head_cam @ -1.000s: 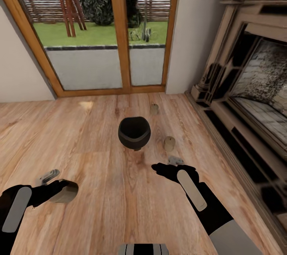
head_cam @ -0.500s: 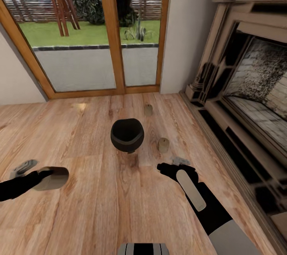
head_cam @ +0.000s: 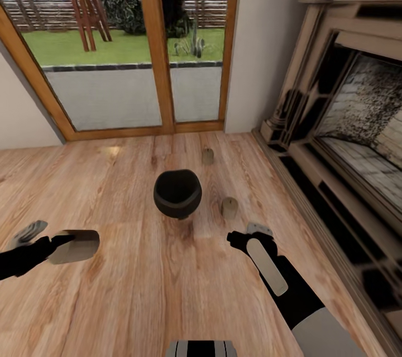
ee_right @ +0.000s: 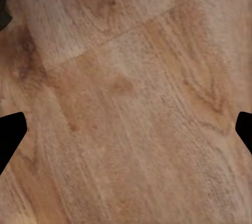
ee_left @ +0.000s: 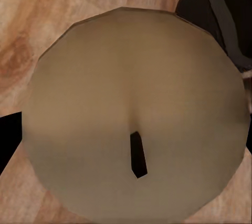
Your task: Place each of the two pumpkins and all three candles from the living room inside a cabinet in the living room (use any cabinet), then make sure every cabinet is closed, and position the cauldron so it is next to a table in the living room.
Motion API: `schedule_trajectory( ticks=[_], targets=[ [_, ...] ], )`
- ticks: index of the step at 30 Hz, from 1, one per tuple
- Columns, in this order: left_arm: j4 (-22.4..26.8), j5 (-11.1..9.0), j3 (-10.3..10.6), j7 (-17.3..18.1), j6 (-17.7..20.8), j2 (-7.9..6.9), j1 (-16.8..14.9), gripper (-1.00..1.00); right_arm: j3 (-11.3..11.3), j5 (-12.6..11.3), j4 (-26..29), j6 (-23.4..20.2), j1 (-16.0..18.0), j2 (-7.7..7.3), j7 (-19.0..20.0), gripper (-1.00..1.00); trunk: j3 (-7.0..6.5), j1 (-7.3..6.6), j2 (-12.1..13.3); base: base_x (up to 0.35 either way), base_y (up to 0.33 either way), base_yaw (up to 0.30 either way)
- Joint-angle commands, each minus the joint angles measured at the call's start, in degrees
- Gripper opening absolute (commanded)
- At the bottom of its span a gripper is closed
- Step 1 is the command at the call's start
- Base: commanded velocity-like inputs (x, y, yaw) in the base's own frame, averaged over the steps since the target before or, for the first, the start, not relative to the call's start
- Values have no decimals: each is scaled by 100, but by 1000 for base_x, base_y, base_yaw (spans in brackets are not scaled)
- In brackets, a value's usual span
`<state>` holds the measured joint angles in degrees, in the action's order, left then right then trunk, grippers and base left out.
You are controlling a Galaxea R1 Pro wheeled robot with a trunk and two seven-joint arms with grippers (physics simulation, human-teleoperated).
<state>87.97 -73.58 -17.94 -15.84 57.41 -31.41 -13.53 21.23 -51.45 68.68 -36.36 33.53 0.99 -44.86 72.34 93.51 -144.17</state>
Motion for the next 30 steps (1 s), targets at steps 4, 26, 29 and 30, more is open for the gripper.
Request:
schedule_trajectory(
  ticks=[4,26,29,30],
  targets=[
    [-3,-435,-29,-59,23,-275,184,-100,-9,-105,38,16,5,-3,-47,100,5,0,-2,198,0,0],
    [-16,-943,-330,-59,19,-375,279,-100,-17,-137,34,23,5,-1,3,100,5,0,-2,131,19,0],
    [-16,-946,-333,-59,20,-375,280,-100,-15,-137,26,26,5,5,4,100,5,0,-2,163,34,0],
    [-16,-947,-333,-59,19,-375,280,-100,-14,-137,28,27,5,6,4,100,5,0,-2,89,16,0]
  ],
)
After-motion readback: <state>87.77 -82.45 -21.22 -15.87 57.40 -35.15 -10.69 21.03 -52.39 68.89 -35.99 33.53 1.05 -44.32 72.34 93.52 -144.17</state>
